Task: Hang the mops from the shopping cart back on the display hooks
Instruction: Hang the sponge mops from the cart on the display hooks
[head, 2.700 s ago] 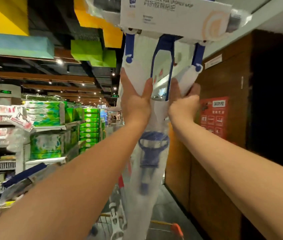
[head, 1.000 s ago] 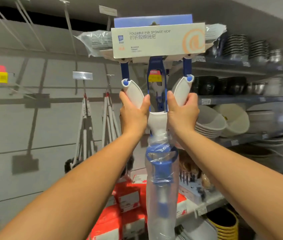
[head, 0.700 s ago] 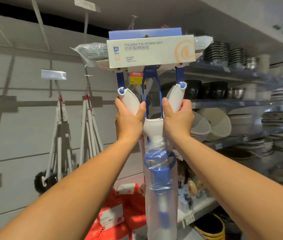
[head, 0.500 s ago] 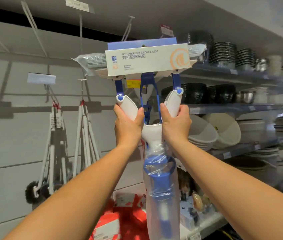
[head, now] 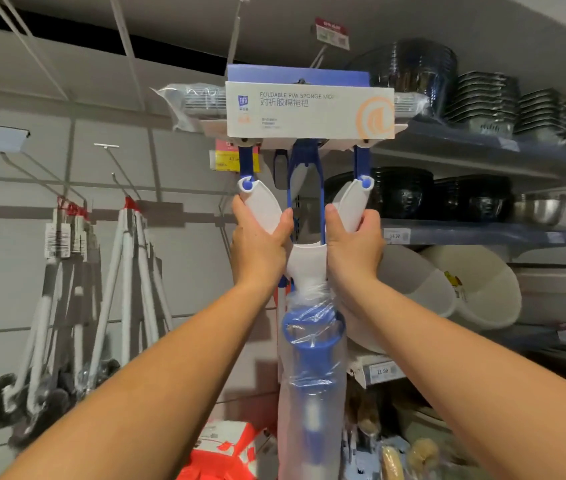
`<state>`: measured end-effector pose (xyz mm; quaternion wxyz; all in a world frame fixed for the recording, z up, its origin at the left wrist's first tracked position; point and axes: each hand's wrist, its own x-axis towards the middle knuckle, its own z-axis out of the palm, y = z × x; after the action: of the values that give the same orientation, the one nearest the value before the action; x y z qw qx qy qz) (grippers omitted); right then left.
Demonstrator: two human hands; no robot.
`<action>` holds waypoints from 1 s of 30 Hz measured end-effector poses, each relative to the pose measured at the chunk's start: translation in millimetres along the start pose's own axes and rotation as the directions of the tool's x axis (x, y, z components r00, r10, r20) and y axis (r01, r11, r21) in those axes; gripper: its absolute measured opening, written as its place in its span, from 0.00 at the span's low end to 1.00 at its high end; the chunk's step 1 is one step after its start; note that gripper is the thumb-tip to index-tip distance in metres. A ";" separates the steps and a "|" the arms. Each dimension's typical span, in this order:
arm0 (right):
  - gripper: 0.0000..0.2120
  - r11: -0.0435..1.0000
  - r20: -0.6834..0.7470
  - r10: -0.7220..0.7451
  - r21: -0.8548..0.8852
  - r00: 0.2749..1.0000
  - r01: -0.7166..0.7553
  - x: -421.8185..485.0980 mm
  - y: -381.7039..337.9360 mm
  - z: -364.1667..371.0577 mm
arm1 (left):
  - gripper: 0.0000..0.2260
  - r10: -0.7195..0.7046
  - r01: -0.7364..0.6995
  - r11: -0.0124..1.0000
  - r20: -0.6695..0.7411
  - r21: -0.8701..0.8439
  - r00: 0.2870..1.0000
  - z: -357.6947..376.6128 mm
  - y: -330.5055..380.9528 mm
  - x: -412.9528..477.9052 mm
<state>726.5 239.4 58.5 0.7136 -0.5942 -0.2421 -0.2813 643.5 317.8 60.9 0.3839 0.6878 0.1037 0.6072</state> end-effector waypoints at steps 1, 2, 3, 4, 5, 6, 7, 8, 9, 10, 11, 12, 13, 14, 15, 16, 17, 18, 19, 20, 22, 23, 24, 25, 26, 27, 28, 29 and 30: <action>0.18 1.000 0.009 -0.002 0.007 1.000 0.001 5.7 3.6 1.4 | 0.26 0.002 -0.002 1.000 -0.005 0.002 1.000 6.3 -2.0 3.1; 0.18 1.000 0.016 -0.004 0.015 1.000 0.004 11.2 7.1 3.4 | 0.26 0.003 -0.003 1.000 -0.009 0.001 1.000 12.0 -4.6 6.6; 0.18 1.000 0.020 -0.010 0.023 1.000 0.010 16.0 9.9 5.7 | 0.26 0.005 -0.005 1.000 -0.016 -0.005 1.000 17.1 -7.7 10.8; 0.19 0.999 0.024 -0.019 0.028 1.000 0.018 20.7 12.7 8.6 | 0.27 0.008 -0.008 1.000 -0.024 -0.012 1.000 21.7 -11.4 15.4; 0.19 0.999 0.026 -0.029 0.030 0.999 0.029 25.3 15.1 11.9 | 0.27 0.011 -0.011 1.000 -0.034 -0.017 0.999 26.0 -15.7 20.5; 0.19 0.999 0.027 -0.038 0.027 0.999 0.038 30.2 18.3 15.5 | 0.27 0.013 -0.013 1.000 -0.040 -0.018 0.999 30.5 -20.6 26.4; 0.19 0.999 0.027 -0.044 0.021 0.999 0.044 35.0 21.5 19.0 | 0.27 0.014 -0.015 1.000 -0.041 -0.017 0.999 35.1 -25.6 32.4; 0.19 0.999 0.025 -0.047 0.013 0.999 0.046 40.4 25.1 22.8 | 0.27 0.017 -0.017 1.000 -0.039 -0.015 0.999 39.9 -30.3 38.6; 0.19 0.999 0.022 -0.046 0.005 0.999 0.046 45.8 28.8 26.9 | 0.26 0.019 -0.019 1.000 -0.034 -0.014 0.999 44.7 -34.8 44.9; 0.19 0.999 0.018 -0.045 -0.002 0.999 0.045 52.0 32.5 31.4 | 0.26 0.020 -0.020 1.000 -0.028 -0.018 0.999 49.6 -38.7 51.4; 0.19 0.999 0.015 -0.045 -0.007 0.999 0.045 58.4 35.8 35.9 | 0.27 0.020 -0.021 0.999 -0.021 -0.025 1.000 54.5 -41.8 58.3; 0.19 0.999 0.016 -0.040 -0.012 0.999 0.041 64.9 38.9 40.5 | 0.27 0.022 -0.022 0.999 -0.017 -0.031 1.000 59.2 -44.6 65.3; 0.19 0.999 0.021 -0.033 -0.016 0.999 0.033 70.7 41.0 44.4 | 0.27 0.026 -0.027 0.999 -0.016 -0.031 1.000 63.6 -46.9 72.1; 0.20 0.999 0.026 -0.023 -0.022 0.999 0.024 76.4 43.1 48.1 | 0.28 0.033 -0.033 0.999 -0.015 -0.031 0.999 67.5 -48.8 78.5; 0.21 0.999 0.028 -0.016 -0.029 0.999 0.017 81.4 45.1 51.2 | 0.28 0.040 -0.041 0.999 -0.012 -0.032 0.999 71.2 -50.8 84.0; 0.22 0.999 0.029 -0.009 -0.037 1.000 0.010 85.9 47.4 53.9 | 0.28 0.049 -0.050 0.998 -0.009 -0.035 0.999 74.7 -53.0 88.4; 0.22 0.999 0.028 -0.005 -0.041 1.000 0.006 89.9 49.8 56.2 | 0.28 0.058 -0.058 0.998 -0.006 -0.035 0.998 77.6 -55.2 91.8; 0.22 0.999 0.025 -0.001 -0.039 1.000 0.002 93.7 52.3 58.4 | 0.28 0.067 -0.067 0.997 -0.004 -0.035 0.998 80.5 -57.0 94.5; 0.22 1.000 0.021 0.004 -0.031 1.000 -0.003 97.8 54.7 60.4 | 0.28 0.077 -0.077 0.996 -0.001 -0.035 0.997 83.3 -58.4 97.5; 0.21 1.000 0.016 0.006 -0.020 1.000 -0.006 103.0 56.4 62.6 | 0.28 0.089 -0.089 0.995 0.001 -0.033 0.996 86.3 -58.7 101.1; 0.20 1.000 0.010 -0.003 -0.001 1.000 0.003 114.9 57.9 66.6 | 0.29 0.114 -0.114 0.993 -0.004 -0.016 0.994 92.6 -56.7 109.9; 0.20 1.000 0.010 -0.013 0.010 1.000 0.013 121.4 57.4 68.6 | 0.28 0.127 -0.127 0.992 -0.011 -0.007 0.992 95.9 -54.8 115.0; 0.19 1.000 0.012 -0.023 0.022 1.000 0.023 128.2 56.3 70.5 | 0.28 0.136 -0.136 0.991 -0.021 0.000 0.991 98.8 -52.5 120.6; 0.19 0.999 0.017 -0.029 0.037 0.999 0.029 135.2 54.5 72.6 | 0.28 0.136 -0.136 0.991 -0.029 0.005 0.990 101.7 -49.6 126.3; 0.19 0.998 0.023 -0.031 0.054 0.999 0.030 142.1 52.4 74.5 | 0.27 0.132 -0.132 0.991 -0.036 0.011 0.991 104.5 -46.2 132.2; 0.20 0.997 0.030 -0.029 0.073 0.999 0.027 149.5 50.6 76.4 | 0.27 0.127 -0.126 0.992 -0.040 0.023 0.991 107.6 -42.9 137.8; 0.20 0.996 0.034 -0.026 0.092 0.999 0.023 157.0 48.8 78.1 | 0.26 0.128 -0.126 0.991 -0.045 0.032 0.991 111.3 -39.7 143.6; 0.20 0.994 0.033 -0.025 0.108 0.999 0.021 164.8 47.5 79.6 | 0.26 0.134 -0.132 0.991 -0.051 0.036 0.990 115.1 -36.5 149.1; 0.20 0.993 0.030 -0.027 0.120 0.999 0.023 172.7 46.5 80.9 | 0.26 0.146 -0.144 0.989 -0.059 0.037 0.988 119.6 -33.6 154.7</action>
<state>882.8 305.7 157.1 0.7405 -0.5516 -0.2770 -0.2658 801.1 386.8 159.7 0.3243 0.6807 0.0752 0.6526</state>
